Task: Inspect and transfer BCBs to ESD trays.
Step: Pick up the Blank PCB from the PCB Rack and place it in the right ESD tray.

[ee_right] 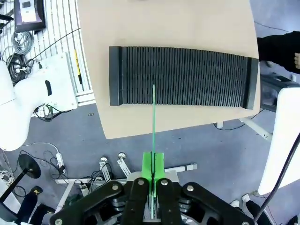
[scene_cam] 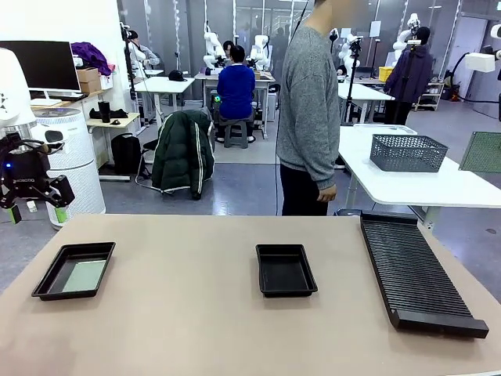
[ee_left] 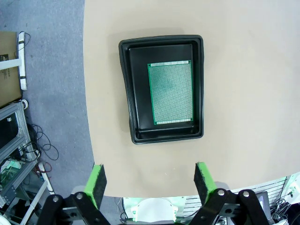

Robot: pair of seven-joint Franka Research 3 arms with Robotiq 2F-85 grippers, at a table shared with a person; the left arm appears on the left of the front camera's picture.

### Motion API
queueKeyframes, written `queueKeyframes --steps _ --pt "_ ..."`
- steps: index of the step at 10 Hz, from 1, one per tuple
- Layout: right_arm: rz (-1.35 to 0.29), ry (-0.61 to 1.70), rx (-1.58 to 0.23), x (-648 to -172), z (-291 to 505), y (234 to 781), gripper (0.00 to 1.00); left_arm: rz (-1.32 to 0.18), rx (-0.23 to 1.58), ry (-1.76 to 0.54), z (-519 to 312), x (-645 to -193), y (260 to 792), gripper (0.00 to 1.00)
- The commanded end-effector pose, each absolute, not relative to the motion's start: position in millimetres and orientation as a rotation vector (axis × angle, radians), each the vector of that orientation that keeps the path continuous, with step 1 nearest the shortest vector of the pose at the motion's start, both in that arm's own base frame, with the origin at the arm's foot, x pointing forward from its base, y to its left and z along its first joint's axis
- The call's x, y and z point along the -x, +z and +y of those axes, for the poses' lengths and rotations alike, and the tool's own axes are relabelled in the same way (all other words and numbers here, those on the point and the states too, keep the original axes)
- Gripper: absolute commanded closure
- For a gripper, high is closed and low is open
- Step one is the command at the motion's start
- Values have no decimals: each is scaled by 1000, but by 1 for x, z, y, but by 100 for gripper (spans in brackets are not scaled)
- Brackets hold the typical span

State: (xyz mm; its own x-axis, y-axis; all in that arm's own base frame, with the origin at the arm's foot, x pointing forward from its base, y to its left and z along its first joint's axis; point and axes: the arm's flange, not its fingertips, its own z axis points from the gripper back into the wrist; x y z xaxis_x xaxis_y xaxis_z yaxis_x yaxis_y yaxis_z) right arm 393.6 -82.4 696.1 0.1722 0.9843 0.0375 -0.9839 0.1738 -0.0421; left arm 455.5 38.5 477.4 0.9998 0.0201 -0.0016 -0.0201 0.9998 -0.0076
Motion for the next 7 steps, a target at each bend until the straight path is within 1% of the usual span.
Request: queueKeyframes --steps 1,2,7 --pt "-59 1346 -9 -396 -77 698 100 -8 7 16 39 -455 476 0" --pt "-61 1396 9 -394 -82 696 100 -8 7 16 39 -455 476 0" --pt "-61 1396 9 -394 -82 696 100 -8 7 16 39 -455 476 0"
